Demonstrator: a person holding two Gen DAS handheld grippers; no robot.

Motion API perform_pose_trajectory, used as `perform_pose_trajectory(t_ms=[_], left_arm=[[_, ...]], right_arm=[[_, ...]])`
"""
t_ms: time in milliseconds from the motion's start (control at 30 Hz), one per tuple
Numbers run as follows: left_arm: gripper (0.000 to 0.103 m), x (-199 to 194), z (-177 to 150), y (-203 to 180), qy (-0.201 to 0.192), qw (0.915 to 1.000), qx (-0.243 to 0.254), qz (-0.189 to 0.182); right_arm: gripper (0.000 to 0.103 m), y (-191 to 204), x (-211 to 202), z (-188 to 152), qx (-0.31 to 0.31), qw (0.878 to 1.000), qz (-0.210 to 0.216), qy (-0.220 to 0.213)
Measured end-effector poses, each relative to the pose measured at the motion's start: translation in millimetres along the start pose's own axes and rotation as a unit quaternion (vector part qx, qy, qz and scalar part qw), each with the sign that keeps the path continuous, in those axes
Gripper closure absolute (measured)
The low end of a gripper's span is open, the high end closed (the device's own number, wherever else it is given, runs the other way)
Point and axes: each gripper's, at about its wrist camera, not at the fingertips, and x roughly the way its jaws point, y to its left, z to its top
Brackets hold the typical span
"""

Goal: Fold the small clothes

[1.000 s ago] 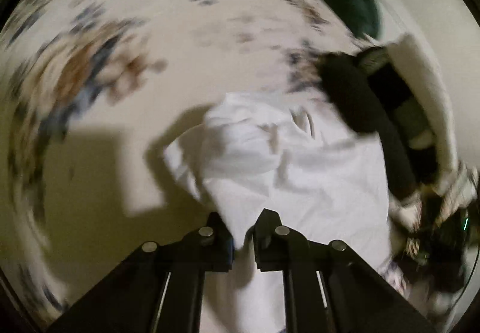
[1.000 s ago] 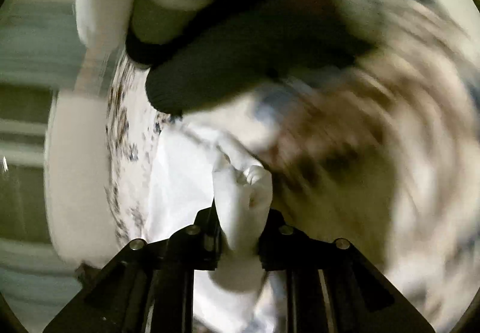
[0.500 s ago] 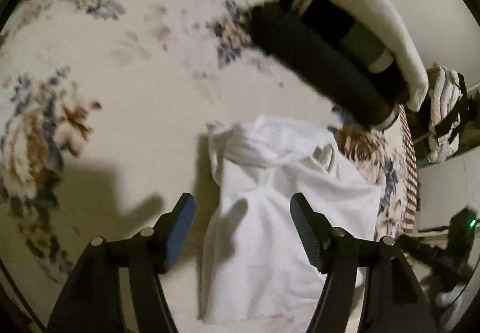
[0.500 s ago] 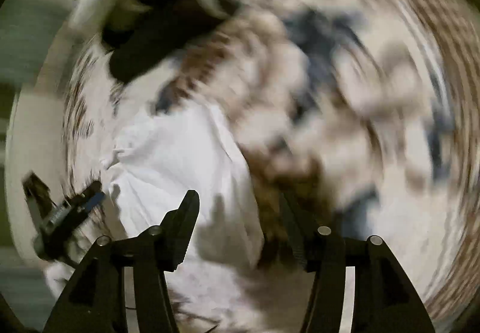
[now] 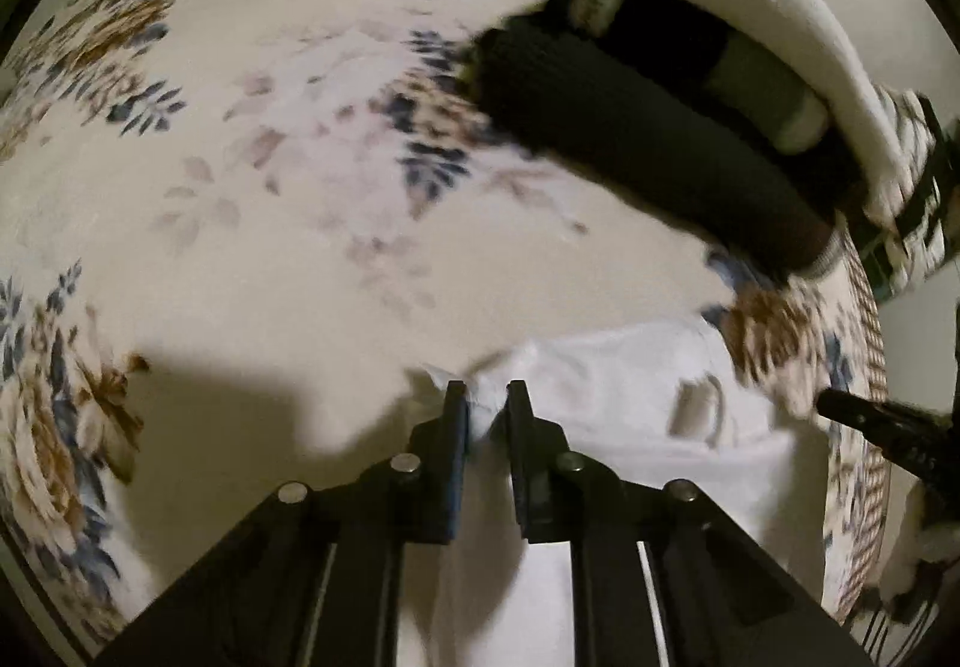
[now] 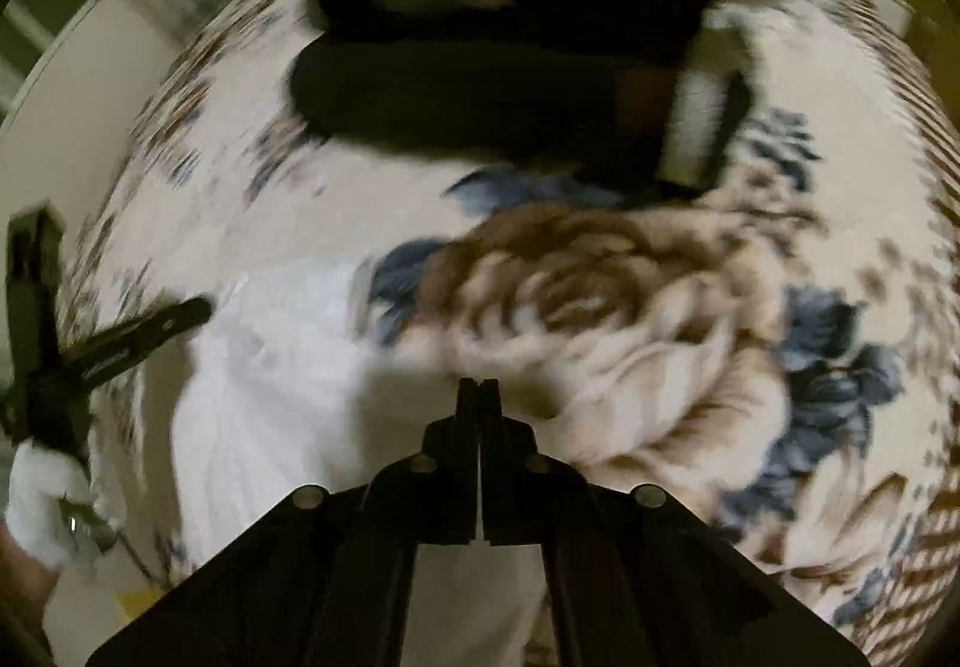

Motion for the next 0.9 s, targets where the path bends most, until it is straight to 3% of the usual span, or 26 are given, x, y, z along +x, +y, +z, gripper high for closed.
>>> perform_pose_trajectory(t_ms=[100,233,267,300,367,433,500,600,733,833,900], left_arm=[[0.092,8,8,16,0.013,0.9994,-0.032,0.006],[0.085,-19,13,19,0.010,0.9986,-0.039,-0.036],[0.074,-26,13,16,0.007,0.9985,-0.029,-0.045],[0.056,-32,13,12,0.006,0.9986,-0.018,-0.050],[0.038,-40,14,0,0.007,0.9978,0.017,-0.063],[0.038,-35,17,-14,0.023,0.9956,0.055,-0.073],[0.037,-22,23,-37,0.049,0.9881,0.123,-0.079],[0.037,2,26,-65,0.100,0.9666,0.220,-0.085],[0.037,44,12,-100,0.185,0.9139,0.353,-0.078],[0.038,59,4,-109,0.199,0.8891,0.405,-0.075],[0.077,58,0,-113,0.207,0.8711,0.431,-0.113]], right_arm=[[0.102,-18,4,7,0.036,0.999,0.017,0.021],[0.099,4,-3,16,-0.015,0.996,0.076,0.046],[0.089,17,-6,17,-0.050,0.994,0.079,0.052],[0.072,26,-8,17,-0.074,0.993,0.078,0.057],[0.052,49,-5,20,-0.135,0.985,0.079,0.069],[0.051,70,4,22,-0.186,0.976,0.073,0.083],[0.051,82,15,26,-0.212,0.971,0.064,0.094],[0.051,81,26,33,-0.209,0.969,0.065,0.114],[0.049,68,31,29,-0.190,0.970,0.077,0.130],[0.049,61,32,20,-0.195,0.965,0.089,0.149],[0.049,61,33,14,-0.204,0.961,0.099,0.156]])
